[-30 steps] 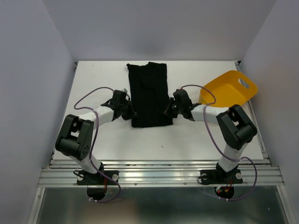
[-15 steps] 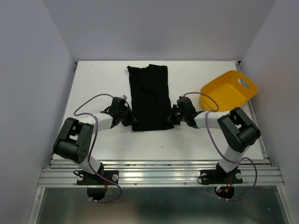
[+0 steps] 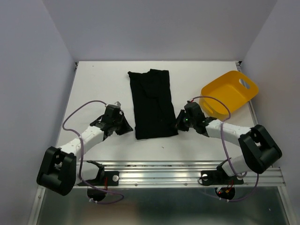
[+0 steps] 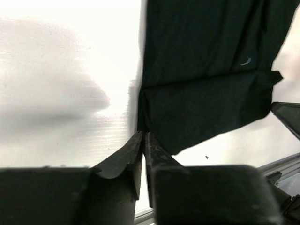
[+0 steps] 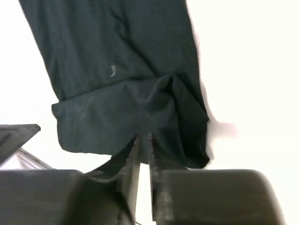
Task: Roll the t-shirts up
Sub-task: Roll the T-shirt to the center of the board.
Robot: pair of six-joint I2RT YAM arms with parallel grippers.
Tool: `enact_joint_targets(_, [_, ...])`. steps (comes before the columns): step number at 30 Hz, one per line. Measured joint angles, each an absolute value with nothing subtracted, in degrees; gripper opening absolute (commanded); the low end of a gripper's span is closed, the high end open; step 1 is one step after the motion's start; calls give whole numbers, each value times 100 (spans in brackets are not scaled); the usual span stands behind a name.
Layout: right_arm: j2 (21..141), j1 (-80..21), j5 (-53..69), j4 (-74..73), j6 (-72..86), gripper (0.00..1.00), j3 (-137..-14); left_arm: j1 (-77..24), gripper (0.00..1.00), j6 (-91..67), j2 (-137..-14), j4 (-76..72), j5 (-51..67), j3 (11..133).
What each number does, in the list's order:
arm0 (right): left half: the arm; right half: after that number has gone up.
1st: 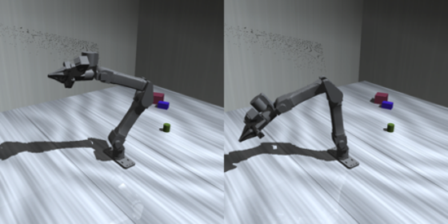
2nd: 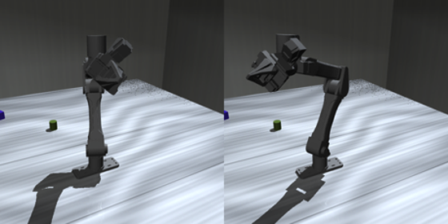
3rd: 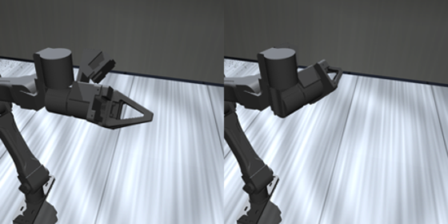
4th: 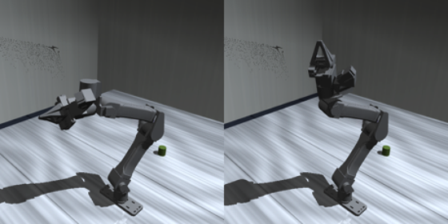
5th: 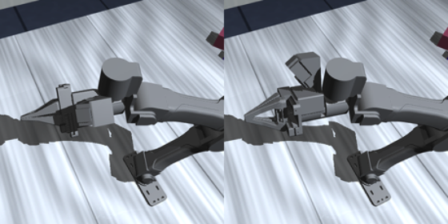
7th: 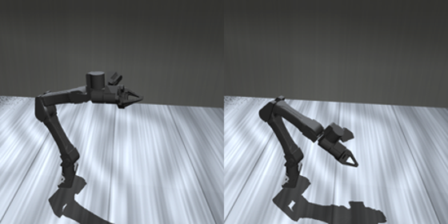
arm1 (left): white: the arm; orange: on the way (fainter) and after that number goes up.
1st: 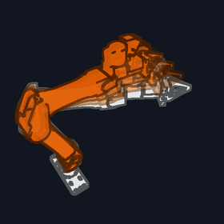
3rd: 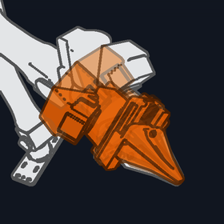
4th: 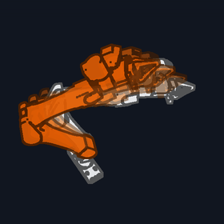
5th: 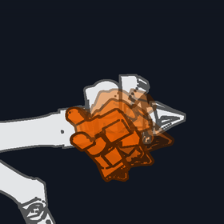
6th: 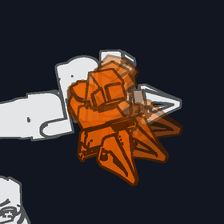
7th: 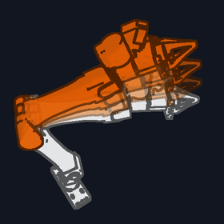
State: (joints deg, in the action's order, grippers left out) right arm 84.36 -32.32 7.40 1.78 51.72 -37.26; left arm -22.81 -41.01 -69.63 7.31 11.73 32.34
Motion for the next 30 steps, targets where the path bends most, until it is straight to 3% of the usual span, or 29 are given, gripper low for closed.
enact_joint_targets(1, [8254,-3232,650,43,5148,29,-3726,-2279,29,-4082,-6827,821,1142,3234])
enact_joint_targets(2, [8060,-3232,580,-69,5100,40,-3726,-2281,35,-4097,-6641,921,1114,3232])
enact_joint_targets(3, [7784,-3232,491,-198,5039,45,-3726,-2281,49,-4106,-6453,1013,1096,3218])
enact_joint_targets(11, [7253,-3227,475,-410,4984,62,-3260,-2421,80,-4480,-5900,1017,1306,2543])
enact_joint_targets(14, [7290,-3227,596,-467,5039,61,-2921,-2451,81,-4650,-5736,978,1428,2233])
enact_joint_targets(20, [7526,-3221,762,-102,5157,52,-2816,-2473,62,-5000,-5651,591,1581,1898])
enact_joint_targets(30, [7837,-3221,766,445,5297,46,-2801,-2510,58,-5196,-5892,102,1608,1765])
